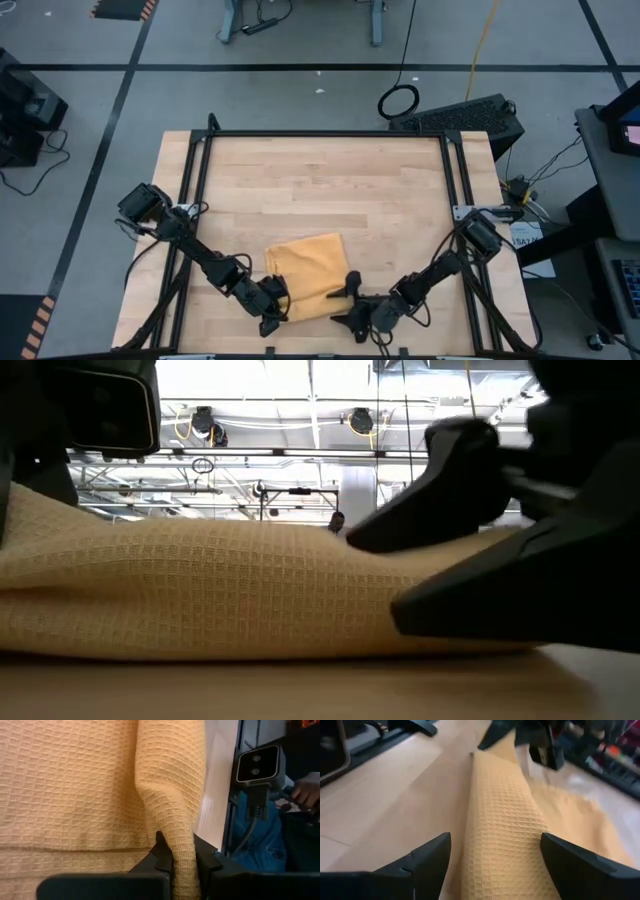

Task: Roll towel
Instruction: Roll the folded yellow towel

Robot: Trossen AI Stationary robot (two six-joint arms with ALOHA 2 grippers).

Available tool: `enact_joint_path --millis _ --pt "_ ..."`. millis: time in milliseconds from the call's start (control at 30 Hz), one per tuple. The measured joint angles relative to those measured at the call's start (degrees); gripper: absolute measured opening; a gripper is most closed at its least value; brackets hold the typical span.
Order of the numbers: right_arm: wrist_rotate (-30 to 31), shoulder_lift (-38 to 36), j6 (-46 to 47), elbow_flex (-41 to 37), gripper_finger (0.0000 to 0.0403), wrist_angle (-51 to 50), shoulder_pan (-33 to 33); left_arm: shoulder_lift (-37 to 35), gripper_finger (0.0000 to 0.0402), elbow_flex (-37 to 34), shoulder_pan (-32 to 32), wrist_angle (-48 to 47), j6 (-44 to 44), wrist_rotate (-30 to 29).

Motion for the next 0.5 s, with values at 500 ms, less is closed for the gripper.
enact_joint_path --millis 500 --pt "-6.7 0.0 12.1 -1.6 0.0299 -2.8 -4.0 0.0 0.0050 0.0 0.0 -4.5 -1.2 -0.3"
